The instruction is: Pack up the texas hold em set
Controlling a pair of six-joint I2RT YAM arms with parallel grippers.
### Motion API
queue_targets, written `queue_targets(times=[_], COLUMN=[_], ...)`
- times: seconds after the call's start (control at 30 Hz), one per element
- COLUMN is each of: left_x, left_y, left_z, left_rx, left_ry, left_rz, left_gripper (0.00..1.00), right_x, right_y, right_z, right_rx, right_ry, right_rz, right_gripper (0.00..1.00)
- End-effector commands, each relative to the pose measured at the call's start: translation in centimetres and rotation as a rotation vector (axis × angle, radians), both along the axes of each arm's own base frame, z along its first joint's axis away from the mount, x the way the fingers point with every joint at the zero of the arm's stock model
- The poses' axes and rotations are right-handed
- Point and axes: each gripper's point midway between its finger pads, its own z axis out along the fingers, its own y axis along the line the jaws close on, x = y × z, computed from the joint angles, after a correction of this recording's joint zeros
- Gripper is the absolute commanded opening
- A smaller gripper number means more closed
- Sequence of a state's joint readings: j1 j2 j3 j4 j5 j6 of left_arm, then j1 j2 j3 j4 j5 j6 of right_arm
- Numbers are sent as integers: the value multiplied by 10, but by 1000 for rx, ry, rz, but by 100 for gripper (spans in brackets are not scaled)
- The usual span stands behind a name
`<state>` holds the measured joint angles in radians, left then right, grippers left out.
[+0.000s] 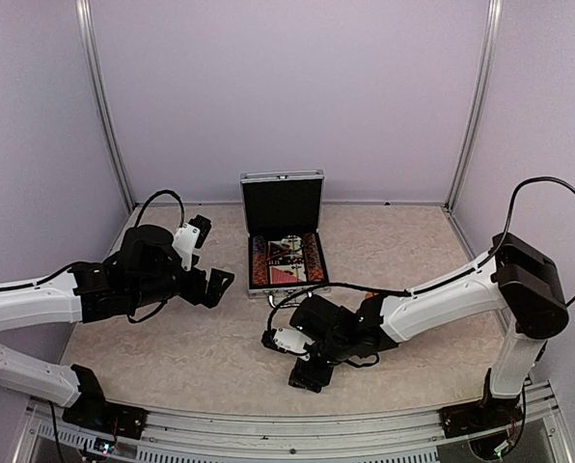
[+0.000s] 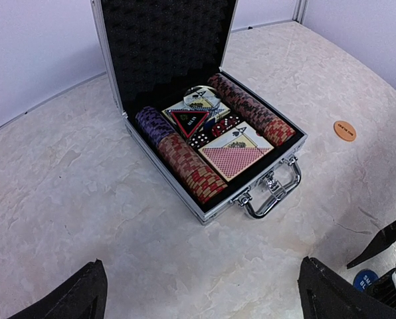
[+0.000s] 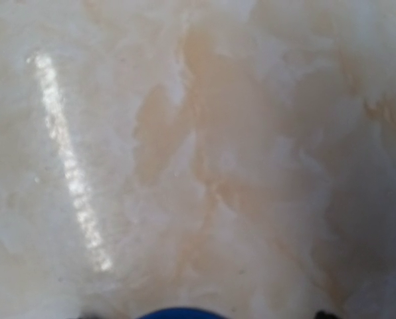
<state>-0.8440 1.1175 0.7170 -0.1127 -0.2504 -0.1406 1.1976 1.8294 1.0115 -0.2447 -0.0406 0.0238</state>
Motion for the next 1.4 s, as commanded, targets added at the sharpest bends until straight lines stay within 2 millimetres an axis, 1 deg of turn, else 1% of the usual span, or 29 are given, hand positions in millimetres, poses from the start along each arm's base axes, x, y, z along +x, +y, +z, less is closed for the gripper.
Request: queue_targets(times=[0.0, 0.27, 0.33, 0.37, 0.43, 0.47, 0.7, 0.83, 0.9, 0.97, 1.2, 1.37], left_x=[-1, -1, -2, -2, -2, -2, -2, -2, -3, -2, -3, -4], left_y=[-3, -5, -5, -4, -4, -4, -4, -4, -5, -5, -8, -7], left_z=[2, 0, 0, 0, 1, 1, 1, 1, 0, -1, -1, -5], left_rx=[-1, -8, -10, -11, -12, -14, -17, -19, -20, -20, -32, -31], left_ry=[-5, 4, 5, 4, 3, 3, 5, 6, 7, 8, 12, 19], left_rz=[-11, -14, -14, -14, -14, -14, -14, -14, -15, -15, -24, -24], left_gripper=[99, 99, 99, 99, 99, 99, 99, 99, 99, 99, 99, 99], right_x=[-24, -25, -25, -26, -27, -27, -29, -26, -21, -17, 18, 39], right_y=[-53, -56, -56, -56, -56, -56, -54, -51, -48, -41, -18, -8], right_z=[-42, -36, -35, -34, -34, -35, -33, -29, -23, -13, 30, 52], right_rx=[-207, -203, -202, -200, -204, -205, -198, -181, -163, -133, -47, 14], right_ry=[100, 99, 99, 99, 102, 103, 105, 88, 64, 44, -83, -107], right_rz=[-27, -32, -33, -30, -30, -29, -23, -30, -42, -47, -98, -136], right_gripper=[73, 73, 69, 66, 56, 53, 47, 47, 47, 48, 51, 52])
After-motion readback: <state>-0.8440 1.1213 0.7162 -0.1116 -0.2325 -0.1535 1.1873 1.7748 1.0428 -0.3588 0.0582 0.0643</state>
